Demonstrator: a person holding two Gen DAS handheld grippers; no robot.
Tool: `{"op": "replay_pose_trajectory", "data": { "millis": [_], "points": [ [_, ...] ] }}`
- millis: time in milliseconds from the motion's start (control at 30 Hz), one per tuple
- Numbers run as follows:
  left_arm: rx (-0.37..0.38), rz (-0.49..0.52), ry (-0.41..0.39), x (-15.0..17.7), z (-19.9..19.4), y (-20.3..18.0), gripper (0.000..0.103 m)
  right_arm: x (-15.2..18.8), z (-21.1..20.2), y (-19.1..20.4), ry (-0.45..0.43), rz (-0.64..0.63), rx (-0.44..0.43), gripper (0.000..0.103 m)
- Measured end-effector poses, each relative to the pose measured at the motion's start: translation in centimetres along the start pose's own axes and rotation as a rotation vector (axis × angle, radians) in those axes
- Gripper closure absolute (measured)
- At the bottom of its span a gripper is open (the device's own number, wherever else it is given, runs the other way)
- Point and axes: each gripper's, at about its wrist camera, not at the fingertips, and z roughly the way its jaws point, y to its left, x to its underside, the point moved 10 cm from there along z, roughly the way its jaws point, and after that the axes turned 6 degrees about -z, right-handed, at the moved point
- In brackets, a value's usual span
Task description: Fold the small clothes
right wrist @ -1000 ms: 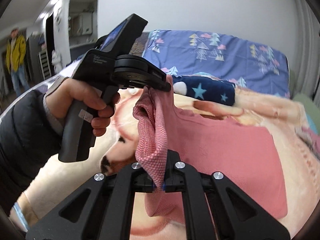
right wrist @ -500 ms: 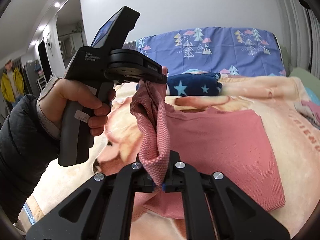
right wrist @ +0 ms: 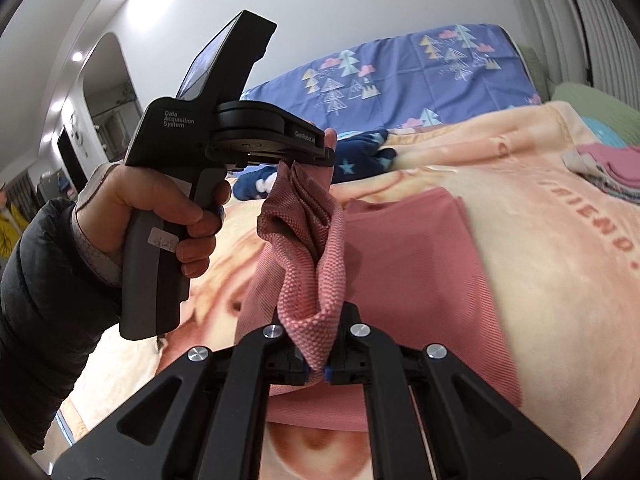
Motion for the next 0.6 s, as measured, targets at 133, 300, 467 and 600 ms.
{"op": "replay_pose_trajectory", "data": {
  "millis": [133, 300, 467, 600],
  "points": [
    [-0.001, 0.031, 0.022, 0.1, 1.2, -2.1, 0.096, 0.7, -0.3, -1.8, 0.003, 0.039, 0.002, 0.099],
    [-0.003, 0.053, 0.052, 0.6, 2.7, -3.7, 0.096, 1.5, -0.2, -3.1, 0.014, 0.079, -0.005, 0.099],
    [-0.005, 0.086, 0.073, 0.9, 3.9, -5.3, 0.096, 1.9, -0.6, -3.8, 0.009, 0.103, -0.006, 0.099],
    [-0.028, 0.112, 0.096, 0.8, 5.3, -6.2, 0.096, 2.0, -0.1, -4.9, 0.013, 0.141, 0.005, 0.099]
  ]
}}
